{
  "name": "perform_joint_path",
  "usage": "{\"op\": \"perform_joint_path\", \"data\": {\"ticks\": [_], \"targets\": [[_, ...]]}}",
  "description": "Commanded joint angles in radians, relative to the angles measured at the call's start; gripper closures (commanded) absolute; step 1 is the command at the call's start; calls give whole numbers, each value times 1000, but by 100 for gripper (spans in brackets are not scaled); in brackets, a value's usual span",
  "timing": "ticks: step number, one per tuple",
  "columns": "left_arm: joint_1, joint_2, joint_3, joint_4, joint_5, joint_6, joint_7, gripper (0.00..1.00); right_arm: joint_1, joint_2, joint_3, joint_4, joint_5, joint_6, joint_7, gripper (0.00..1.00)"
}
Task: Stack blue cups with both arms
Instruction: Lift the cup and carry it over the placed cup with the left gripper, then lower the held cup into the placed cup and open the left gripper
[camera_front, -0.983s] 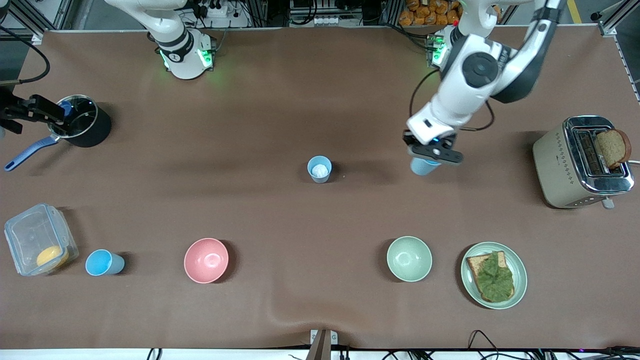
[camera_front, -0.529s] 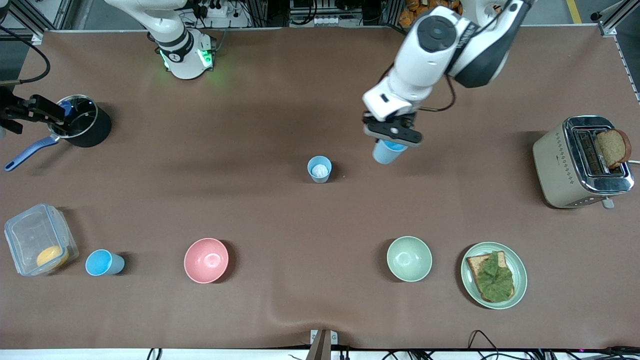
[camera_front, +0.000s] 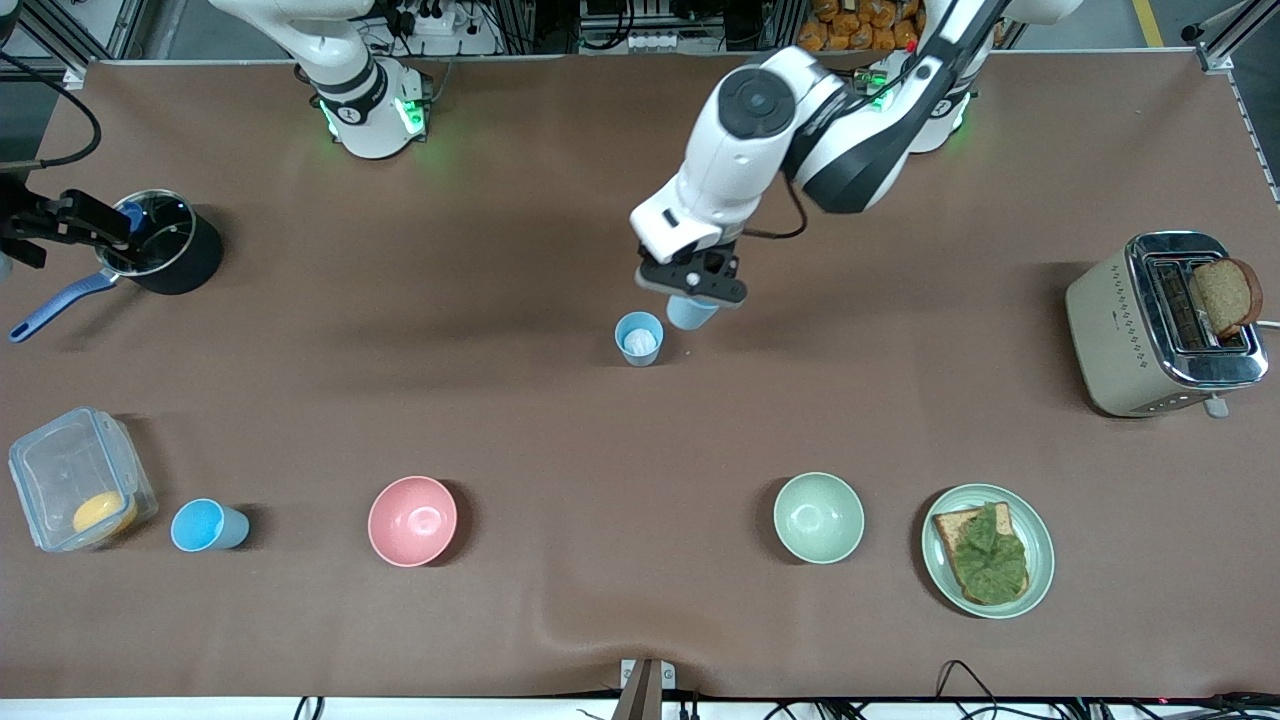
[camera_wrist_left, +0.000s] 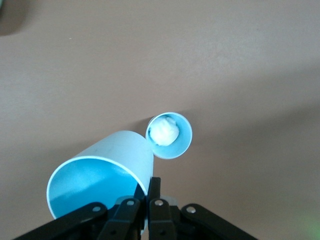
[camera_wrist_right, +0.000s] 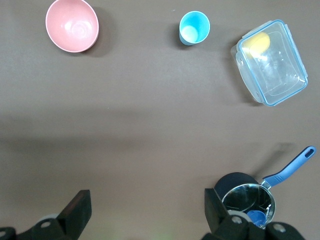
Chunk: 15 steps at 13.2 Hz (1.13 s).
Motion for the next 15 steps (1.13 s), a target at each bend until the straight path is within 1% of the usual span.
{"op": "perform_joint_path", "data": {"ticks": [1, 2, 4, 8, 10, 15], "targets": [[-114, 121, 81, 147, 32, -35, -84, 100, -23, -9, 10, -11, 9, 2, -4, 0], [-143, 147, 111, 172, 32, -35, -102, 100, -23, -9, 12, -11, 9, 2, -6, 0], [-187, 193, 142, 211, 32, -35, -139, 100, -26, -6, 10, -11, 9, 2, -6, 0], [-242, 241, 185, 242, 30, -33, -170, 100, -27, -4, 9, -11, 9, 2, -7, 0], [-259, 256, 187, 244, 32, -29, -205, 100, -27, -4, 9, -13, 9, 2, -7, 0], [-259, 264, 188, 233, 32, -26, -208, 100, -29, -4, 9, -11, 9, 2, -7, 0]]}}
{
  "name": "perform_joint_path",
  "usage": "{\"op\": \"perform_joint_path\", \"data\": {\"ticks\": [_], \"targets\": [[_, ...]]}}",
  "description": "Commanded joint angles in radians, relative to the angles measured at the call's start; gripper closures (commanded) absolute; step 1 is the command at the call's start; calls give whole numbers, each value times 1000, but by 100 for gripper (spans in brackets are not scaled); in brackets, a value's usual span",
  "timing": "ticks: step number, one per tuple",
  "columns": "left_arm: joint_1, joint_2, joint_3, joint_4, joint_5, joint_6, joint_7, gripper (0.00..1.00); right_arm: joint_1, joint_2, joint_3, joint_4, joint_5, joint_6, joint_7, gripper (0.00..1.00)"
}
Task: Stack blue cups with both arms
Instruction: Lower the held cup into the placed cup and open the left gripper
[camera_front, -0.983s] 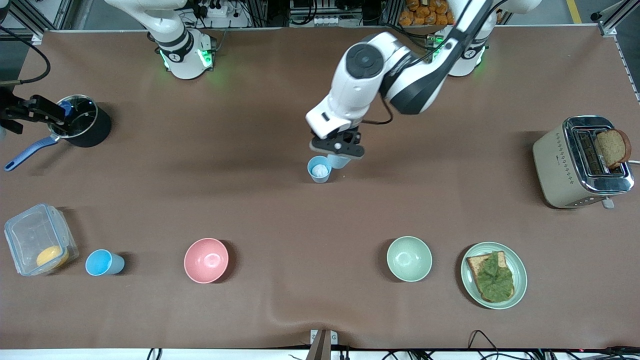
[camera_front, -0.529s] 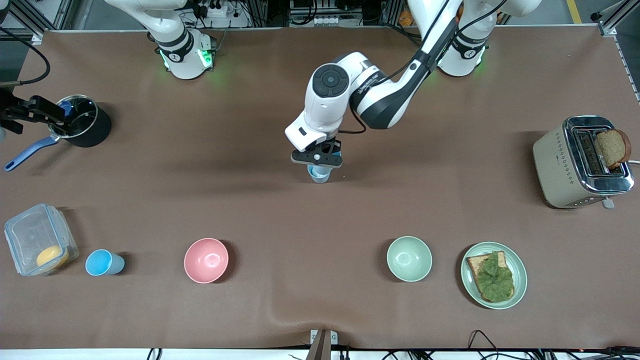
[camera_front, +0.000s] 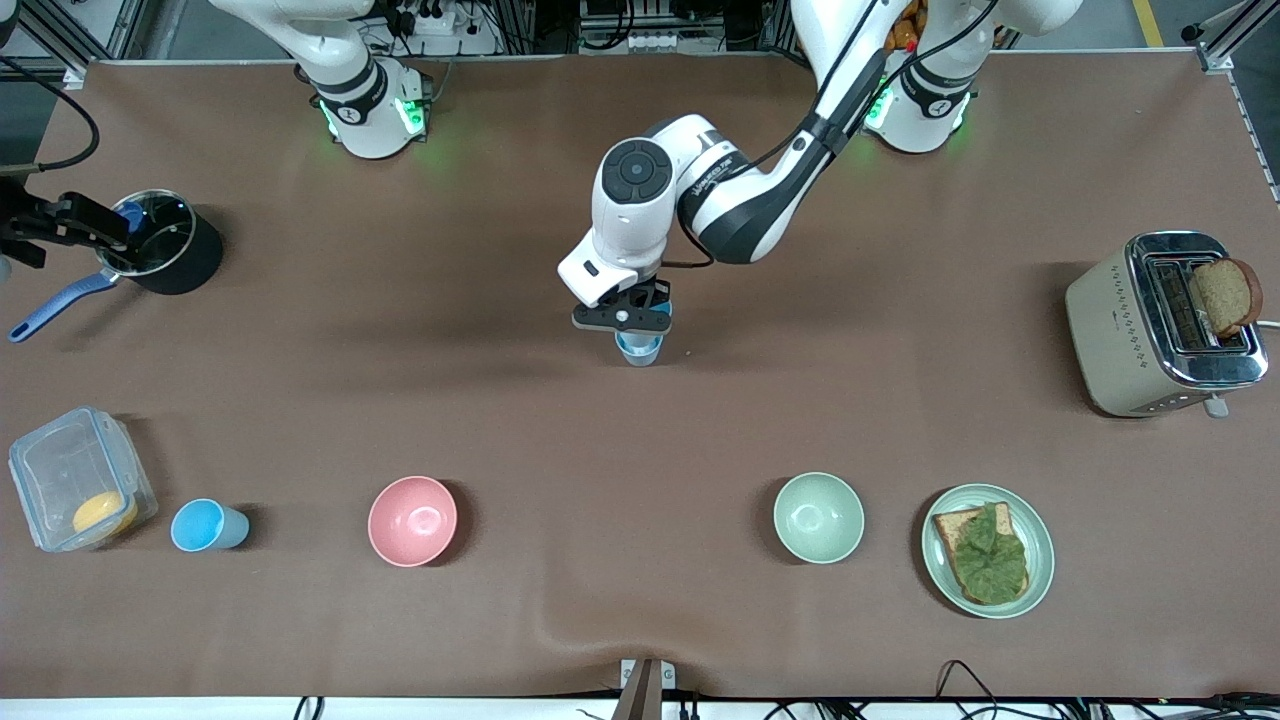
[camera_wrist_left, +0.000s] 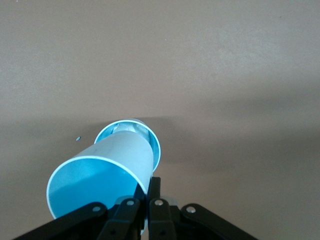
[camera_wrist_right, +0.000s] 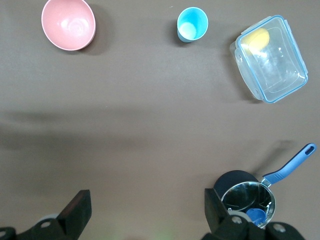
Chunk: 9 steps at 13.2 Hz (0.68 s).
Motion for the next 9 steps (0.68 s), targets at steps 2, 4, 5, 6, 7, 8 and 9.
{"op": "perform_joint_path", "data": {"ticks": [2, 4, 5, 6, 7, 8, 9], "targets": [[-12, 15, 12, 26, 30, -22, -22, 97, -21, -5, 12, -4, 9, 2, -7, 0], [-12, 15, 20, 26, 30, -22, -16, 86, -21, -4, 12, -4, 9, 2, -9, 0], [-12, 15, 34, 26, 29, -22, -14, 77, -20, -4, 12, -4, 9, 2, -9, 0], [-12, 15, 35, 26, 29, -22, -14, 72, -18, -5, 12, -4, 9, 2, -9, 0], [-12, 15, 35, 26, 29, -20, -14, 65, -18, -5, 12, -4, 9, 2, -9, 0], [-12, 15, 35, 26, 29, -20, -16, 58, -17, -5, 12, -4, 9, 4, -9, 0], [-10, 12, 35, 26, 29, -22, -16, 50, -17, -5, 12, -4, 9, 2, -9, 0]]}}
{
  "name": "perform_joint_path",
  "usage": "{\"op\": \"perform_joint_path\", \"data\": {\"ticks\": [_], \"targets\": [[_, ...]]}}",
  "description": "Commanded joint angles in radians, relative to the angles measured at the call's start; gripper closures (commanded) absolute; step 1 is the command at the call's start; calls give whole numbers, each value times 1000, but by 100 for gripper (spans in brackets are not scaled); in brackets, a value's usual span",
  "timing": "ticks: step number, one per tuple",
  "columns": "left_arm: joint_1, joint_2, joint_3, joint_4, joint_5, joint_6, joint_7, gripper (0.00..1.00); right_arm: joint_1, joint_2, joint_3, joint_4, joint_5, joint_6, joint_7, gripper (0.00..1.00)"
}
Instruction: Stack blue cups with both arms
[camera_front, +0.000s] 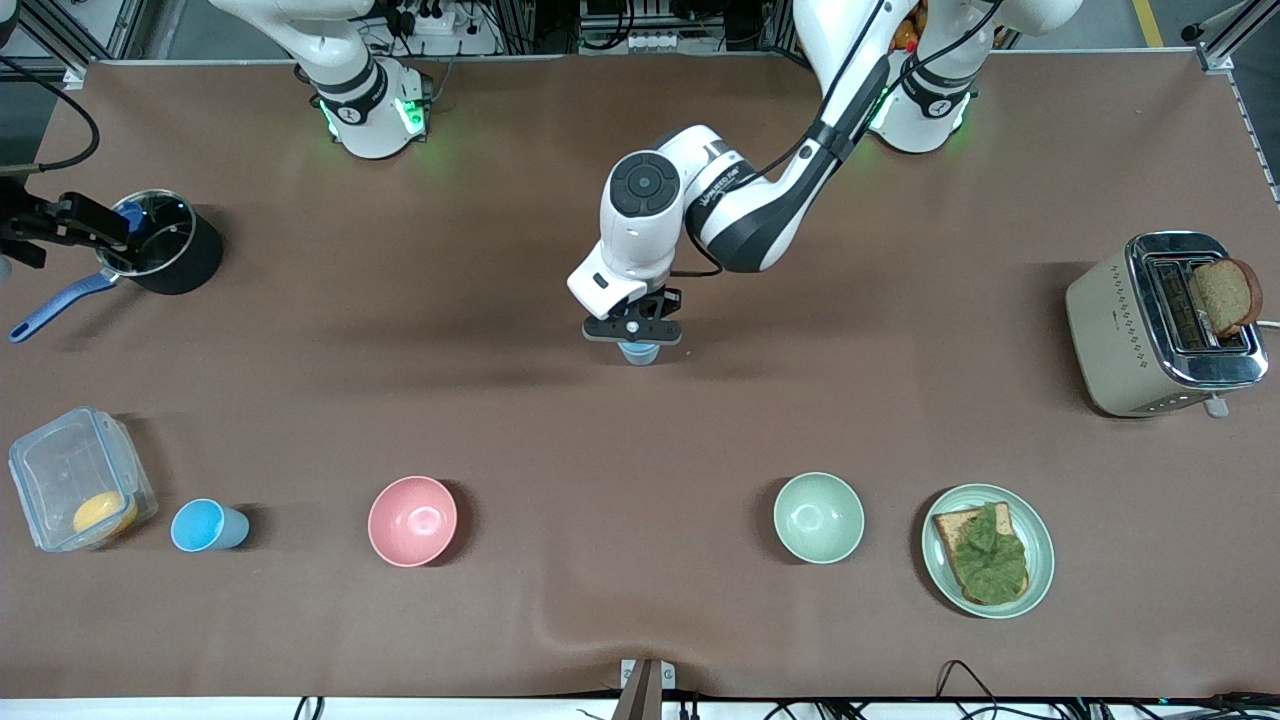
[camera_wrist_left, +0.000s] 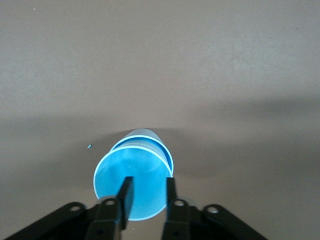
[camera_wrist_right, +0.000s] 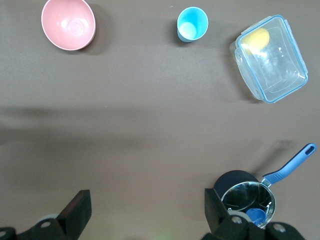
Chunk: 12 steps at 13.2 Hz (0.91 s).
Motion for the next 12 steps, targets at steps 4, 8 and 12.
{"op": "perform_joint_path", "data": {"ticks": [4, 8, 12], "targets": [[41, -67, 10, -8, 30, -20, 32, 0, -10, -5, 12, -3, 9, 2, -9, 0], [129, -236, 5, -134, 30, -62, 30, 0, -10, -5, 13, -3, 9, 2, -9, 0], [278, -449, -36, -296, 30, -123, 150, 0, -12, -5, 13, -3, 9, 2, -9, 0]]}}
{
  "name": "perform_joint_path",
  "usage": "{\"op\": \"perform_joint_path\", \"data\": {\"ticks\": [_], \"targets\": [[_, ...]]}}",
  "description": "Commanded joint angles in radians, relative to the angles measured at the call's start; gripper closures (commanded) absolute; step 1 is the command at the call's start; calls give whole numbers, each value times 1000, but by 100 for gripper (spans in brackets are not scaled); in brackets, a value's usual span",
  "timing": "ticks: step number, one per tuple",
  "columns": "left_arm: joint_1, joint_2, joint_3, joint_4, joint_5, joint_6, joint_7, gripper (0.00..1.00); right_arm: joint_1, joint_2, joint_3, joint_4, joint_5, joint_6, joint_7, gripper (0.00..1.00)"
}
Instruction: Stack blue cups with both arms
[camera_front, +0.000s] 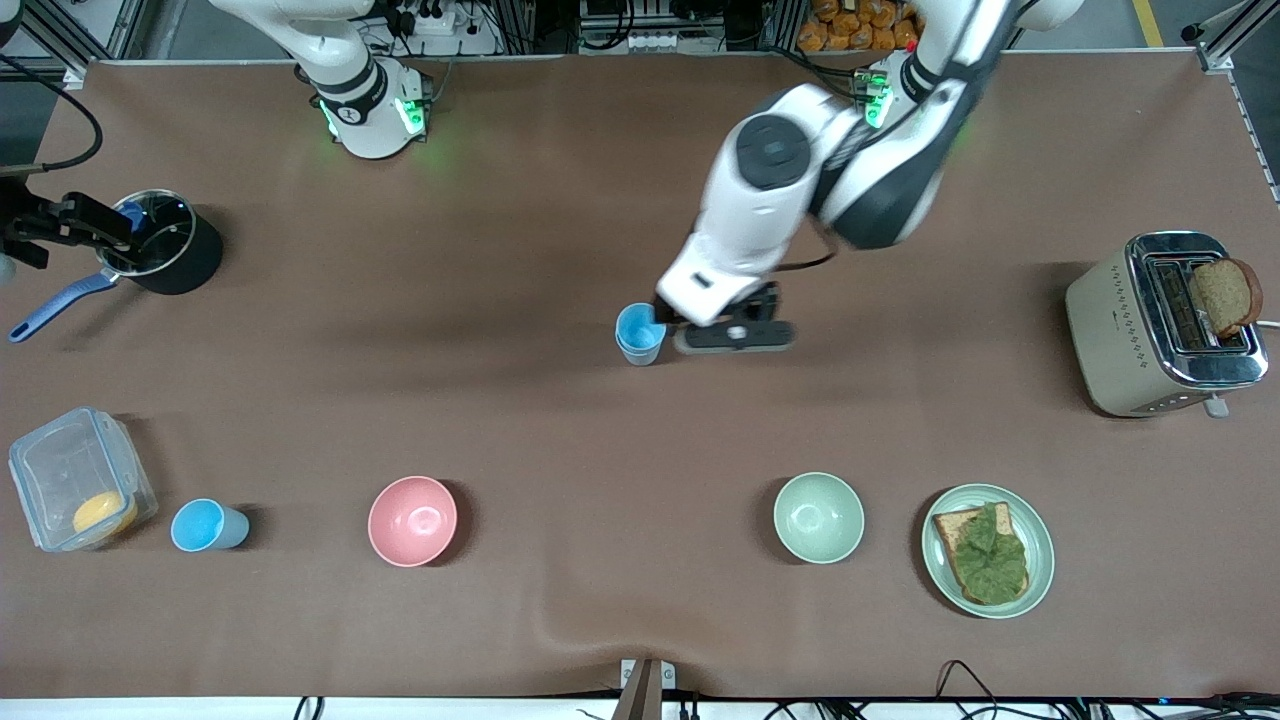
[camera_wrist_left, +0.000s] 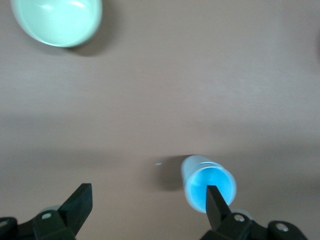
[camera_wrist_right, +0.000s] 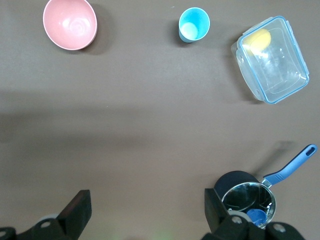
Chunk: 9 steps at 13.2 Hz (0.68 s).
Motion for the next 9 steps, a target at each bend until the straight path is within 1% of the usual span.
{"op": "perform_joint_path", "data": {"ticks": [1, 2, 6, 9], "targets": [[98, -181, -37, -159, 23, -46, 93, 0, -12, -5, 8, -3, 9, 2, -8, 0], [136, -213, -48, -170, 23, -84, 117, 0, -12, -5, 8, -3, 9, 2, -8, 0], [340, -319, -140, -181, 23, -241, 271, 0, -11, -5, 8, -3, 9, 2, -8, 0], [434, -391, -145, -181, 23, -339, 363, 0, -11, -5, 8, -3, 9, 2, -8, 0]]}}
